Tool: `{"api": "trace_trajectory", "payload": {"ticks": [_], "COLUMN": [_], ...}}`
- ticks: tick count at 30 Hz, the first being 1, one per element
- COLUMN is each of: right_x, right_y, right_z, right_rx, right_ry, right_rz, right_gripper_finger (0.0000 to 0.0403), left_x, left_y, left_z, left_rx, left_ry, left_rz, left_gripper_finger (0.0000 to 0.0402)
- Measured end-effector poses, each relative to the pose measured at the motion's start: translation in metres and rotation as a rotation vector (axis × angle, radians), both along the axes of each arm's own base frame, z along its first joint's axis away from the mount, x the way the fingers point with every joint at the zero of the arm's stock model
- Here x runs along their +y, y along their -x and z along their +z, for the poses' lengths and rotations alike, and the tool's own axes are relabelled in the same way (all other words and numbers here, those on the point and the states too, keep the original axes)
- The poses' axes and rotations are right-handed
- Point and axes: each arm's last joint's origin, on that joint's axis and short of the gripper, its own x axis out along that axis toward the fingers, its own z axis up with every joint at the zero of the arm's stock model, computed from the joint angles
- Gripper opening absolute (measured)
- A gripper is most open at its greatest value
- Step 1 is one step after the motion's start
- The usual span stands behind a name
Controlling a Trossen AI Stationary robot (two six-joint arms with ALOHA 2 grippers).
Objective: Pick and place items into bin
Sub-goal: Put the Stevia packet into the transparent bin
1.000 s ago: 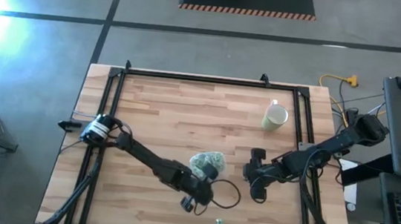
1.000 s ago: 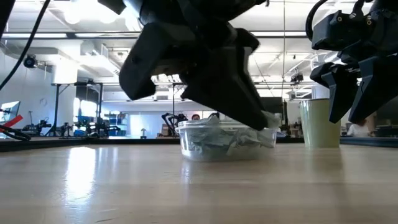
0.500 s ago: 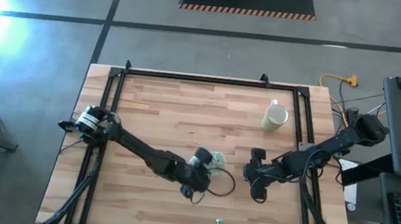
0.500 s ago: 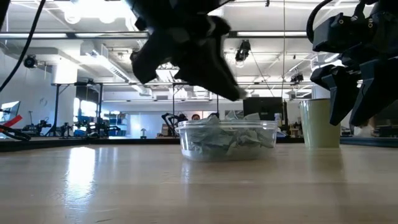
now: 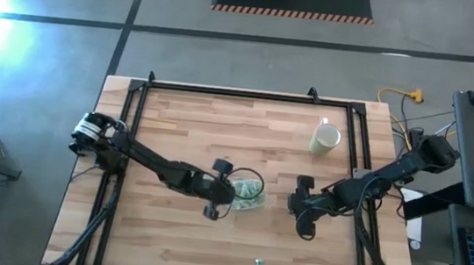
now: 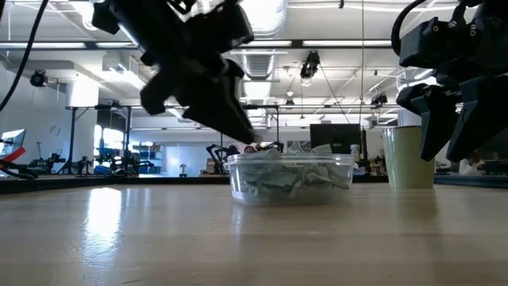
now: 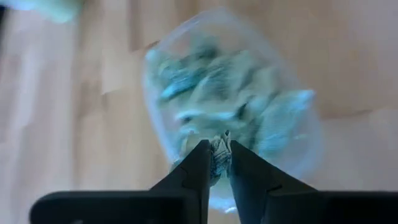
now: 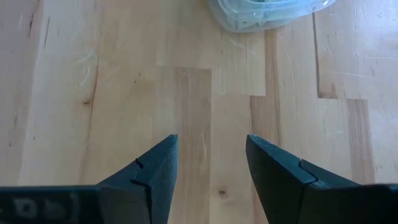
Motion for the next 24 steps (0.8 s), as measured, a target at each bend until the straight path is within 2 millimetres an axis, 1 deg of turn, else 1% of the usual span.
{"api": "trace_trajectory", "payload": {"ticks": [3,10,13,16,20,24], "right_x": [0.000,0.000,0.000,0.000,0.000,0.004], "right_y": [0.000,0.000,0.000,0.000,0.000,-0.004], "right_z": [0.000,-0.001,-0.001,-0.001,-0.002,0.001], "right_rx": [-0.001,-0.003,-0.004,-0.009,-0.008,-0.057], "right_ry": [0.000,-0.002,-0.002,-0.004,-0.002,-0.046], "right_rz": [0.000,0.000,0.000,0.002,0.005,0.031], "right_gripper_finger": [0.0180,0.0180,0.0180,0.0180,0.0180,0.0180], "left_x": [-0.002,-0.002,-0.003,-0.009,-0.021,-0.028], "left_y": [-0.001,-0.001,-0.002,-0.006,-0.007,-0.005], "left_z": [0.002,0.003,0.005,0.013,0.019,0.020], "left_rx": [-0.052,-0.064,-0.075,-0.137,-0.196,-0.199], "left_ry": [0.056,0.056,0.058,0.103,0.161,0.153], "left_rz": [-0.054,-0.068,-0.072,-0.130,-0.286,-0.324], "left_gripper_finger": [0.0061,0.0134,0.0156,0.0170,0.0173,0.0173]}}
